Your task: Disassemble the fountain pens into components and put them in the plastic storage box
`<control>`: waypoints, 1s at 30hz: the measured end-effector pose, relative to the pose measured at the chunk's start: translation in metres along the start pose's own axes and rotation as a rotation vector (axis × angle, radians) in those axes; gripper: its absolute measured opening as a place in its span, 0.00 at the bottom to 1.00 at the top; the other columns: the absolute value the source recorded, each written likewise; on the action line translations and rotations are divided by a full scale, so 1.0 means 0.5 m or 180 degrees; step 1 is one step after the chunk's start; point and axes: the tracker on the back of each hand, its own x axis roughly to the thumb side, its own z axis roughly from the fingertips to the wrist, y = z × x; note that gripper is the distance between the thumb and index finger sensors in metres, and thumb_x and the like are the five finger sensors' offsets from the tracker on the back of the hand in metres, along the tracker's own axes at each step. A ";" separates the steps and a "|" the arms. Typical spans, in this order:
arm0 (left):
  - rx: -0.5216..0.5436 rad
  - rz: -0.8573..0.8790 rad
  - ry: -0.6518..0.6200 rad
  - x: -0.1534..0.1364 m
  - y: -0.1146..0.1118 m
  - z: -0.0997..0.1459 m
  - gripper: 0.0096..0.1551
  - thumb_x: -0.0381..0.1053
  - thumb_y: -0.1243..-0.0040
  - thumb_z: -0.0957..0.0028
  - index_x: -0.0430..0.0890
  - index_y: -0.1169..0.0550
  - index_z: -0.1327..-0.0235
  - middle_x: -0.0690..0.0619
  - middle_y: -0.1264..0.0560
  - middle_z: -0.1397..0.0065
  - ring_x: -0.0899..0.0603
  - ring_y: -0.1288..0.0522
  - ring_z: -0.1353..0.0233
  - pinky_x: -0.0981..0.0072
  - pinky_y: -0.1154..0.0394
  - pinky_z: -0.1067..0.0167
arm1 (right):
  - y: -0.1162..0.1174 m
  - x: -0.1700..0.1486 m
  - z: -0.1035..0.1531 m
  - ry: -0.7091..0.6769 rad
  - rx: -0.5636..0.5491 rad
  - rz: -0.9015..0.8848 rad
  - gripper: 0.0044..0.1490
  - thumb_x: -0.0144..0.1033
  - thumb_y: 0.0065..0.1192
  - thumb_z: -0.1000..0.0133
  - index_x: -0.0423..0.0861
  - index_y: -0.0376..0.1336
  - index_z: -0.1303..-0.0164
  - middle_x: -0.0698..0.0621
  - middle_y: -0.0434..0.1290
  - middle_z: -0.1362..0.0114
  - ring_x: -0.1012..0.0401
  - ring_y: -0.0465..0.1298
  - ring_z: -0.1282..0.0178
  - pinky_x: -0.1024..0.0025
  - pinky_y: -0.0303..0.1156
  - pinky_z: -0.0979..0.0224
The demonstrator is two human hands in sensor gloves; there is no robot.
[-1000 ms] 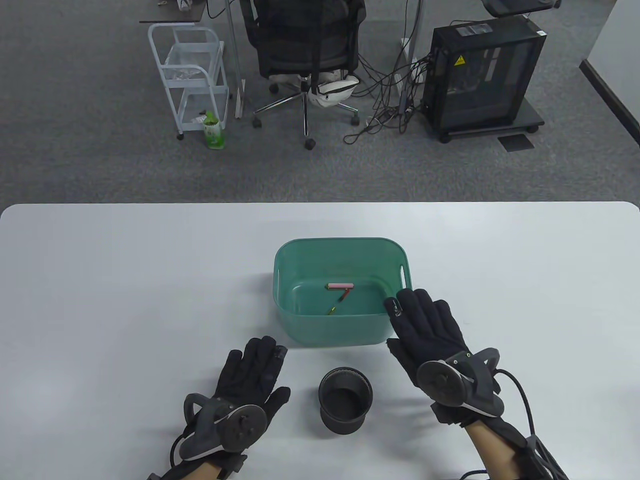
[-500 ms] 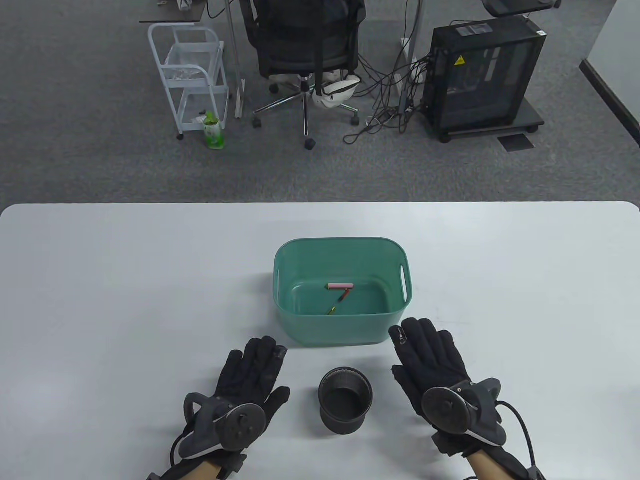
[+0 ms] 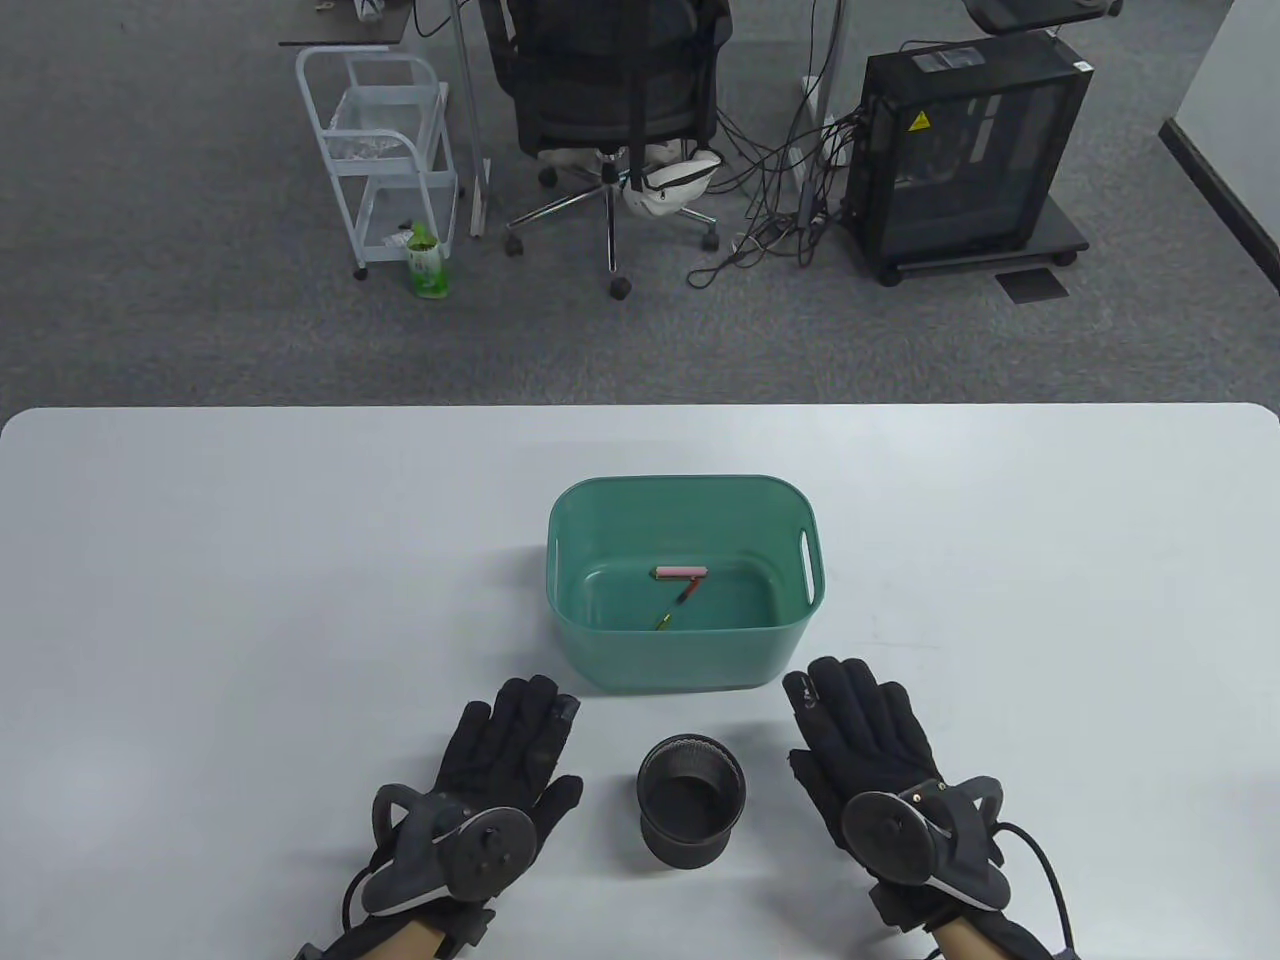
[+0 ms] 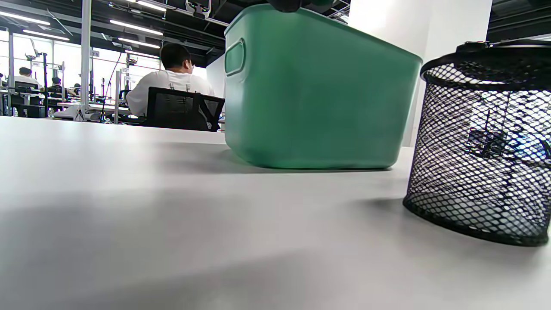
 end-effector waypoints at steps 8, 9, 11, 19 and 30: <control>-0.0015 -0.0036 -0.0045 0.005 -0.003 -0.003 0.42 0.62 0.68 0.28 0.43 0.48 0.05 0.42 0.51 0.04 0.34 0.54 0.08 0.42 0.59 0.15 | -0.001 -0.001 0.003 0.0007 -0.0044 -0.0017 0.41 0.53 0.39 0.35 0.54 0.45 0.09 0.51 0.43 0.08 0.52 0.45 0.09 0.54 0.39 0.11; -0.0020 -0.0034 -0.0045 0.005 -0.003 -0.003 0.42 0.62 0.68 0.28 0.43 0.48 0.05 0.42 0.51 0.04 0.35 0.53 0.08 0.42 0.59 0.15 | -0.001 -0.001 0.003 0.0011 -0.0050 -0.0019 0.41 0.53 0.39 0.35 0.54 0.44 0.09 0.51 0.43 0.08 0.52 0.45 0.09 0.54 0.39 0.11; -0.0022 -0.0024 -0.0041 0.005 -0.003 -0.004 0.42 0.62 0.68 0.28 0.43 0.48 0.05 0.42 0.51 0.04 0.35 0.54 0.08 0.42 0.59 0.15 | -0.002 -0.002 0.004 0.0017 -0.0052 -0.0023 0.41 0.53 0.39 0.35 0.54 0.44 0.09 0.51 0.43 0.08 0.52 0.45 0.09 0.54 0.39 0.11; -0.0010 -0.0027 -0.0023 0.005 -0.002 -0.003 0.42 0.62 0.68 0.28 0.43 0.49 0.05 0.42 0.51 0.03 0.35 0.54 0.08 0.42 0.59 0.15 | -0.003 -0.003 0.004 0.0030 -0.0038 -0.0024 0.41 0.52 0.39 0.35 0.54 0.45 0.09 0.51 0.43 0.08 0.52 0.45 0.09 0.54 0.39 0.11; -0.0048 -0.0030 -0.0020 0.004 -0.005 -0.004 0.42 0.62 0.68 0.28 0.43 0.48 0.05 0.42 0.51 0.04 0.34 0.54 0.08 0.42 0.59 0.15 | -0.004 -0.003 0.005 0.0033 -0.0023 -0.0024 0.41 0.52 0.39 0.35 0.54 0.45 0.10 0.51 0.43 0.08 0.52 0.45 0.09 0.54 0.39 0.11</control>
